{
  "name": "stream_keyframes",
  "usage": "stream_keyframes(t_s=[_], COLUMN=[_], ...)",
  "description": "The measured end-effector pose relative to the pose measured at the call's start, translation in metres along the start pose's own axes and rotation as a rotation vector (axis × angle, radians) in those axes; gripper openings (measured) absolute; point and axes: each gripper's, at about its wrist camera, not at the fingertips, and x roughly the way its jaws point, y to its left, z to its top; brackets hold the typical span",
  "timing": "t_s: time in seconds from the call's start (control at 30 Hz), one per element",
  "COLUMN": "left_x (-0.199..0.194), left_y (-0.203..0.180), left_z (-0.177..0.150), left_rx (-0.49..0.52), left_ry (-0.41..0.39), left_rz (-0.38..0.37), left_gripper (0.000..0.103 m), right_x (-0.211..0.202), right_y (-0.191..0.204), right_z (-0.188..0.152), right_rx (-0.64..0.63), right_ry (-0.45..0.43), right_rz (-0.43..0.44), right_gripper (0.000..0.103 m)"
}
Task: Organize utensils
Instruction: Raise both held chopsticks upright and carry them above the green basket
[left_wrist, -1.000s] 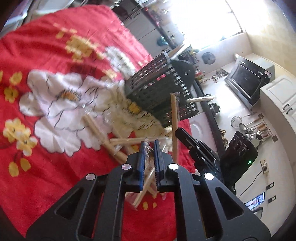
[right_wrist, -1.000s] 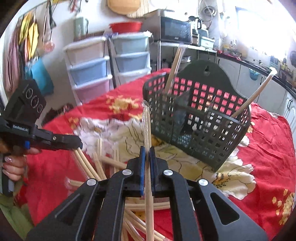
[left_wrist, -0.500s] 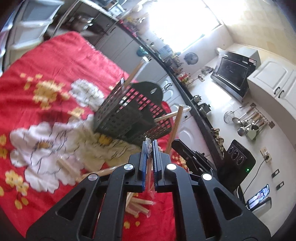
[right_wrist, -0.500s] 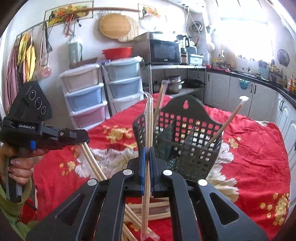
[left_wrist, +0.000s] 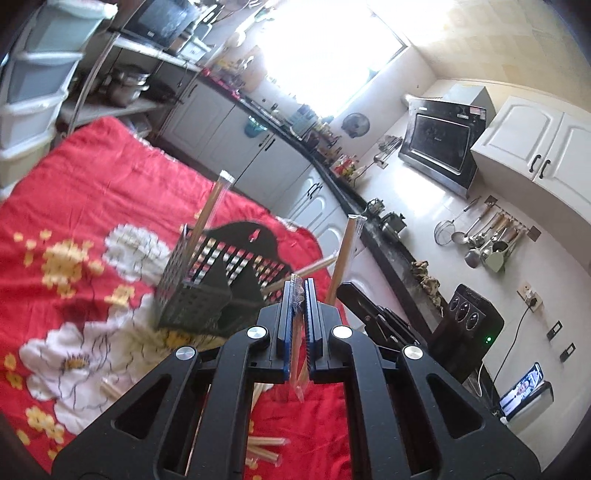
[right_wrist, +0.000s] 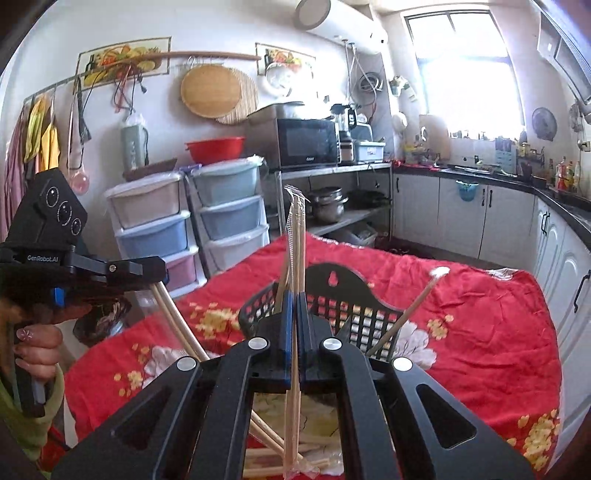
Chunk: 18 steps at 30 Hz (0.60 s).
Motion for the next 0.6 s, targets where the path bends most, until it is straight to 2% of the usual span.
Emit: stream_keyframes(t_s=[0.37, 0.6], left_x=[0.004, 0.007], left_y=[-0.02, -0.03], left_z=[0.049, 0.082], left_rx=[0.046, 0.099], left_ry=[-0.078, -0.16], left_rz=[0.031, 0.107], left_gripper=[0.003, 0.003], right_x=[0.008, 0.018], right_y=[-0.009, -0.02], right_z=[0.046, 0.074], right_rx=[-0.014, -0.006], right_ry=[-0.07, -0.165], right_rz=[-0.037, -0.067], right_gripper=[0.001, 0.001])
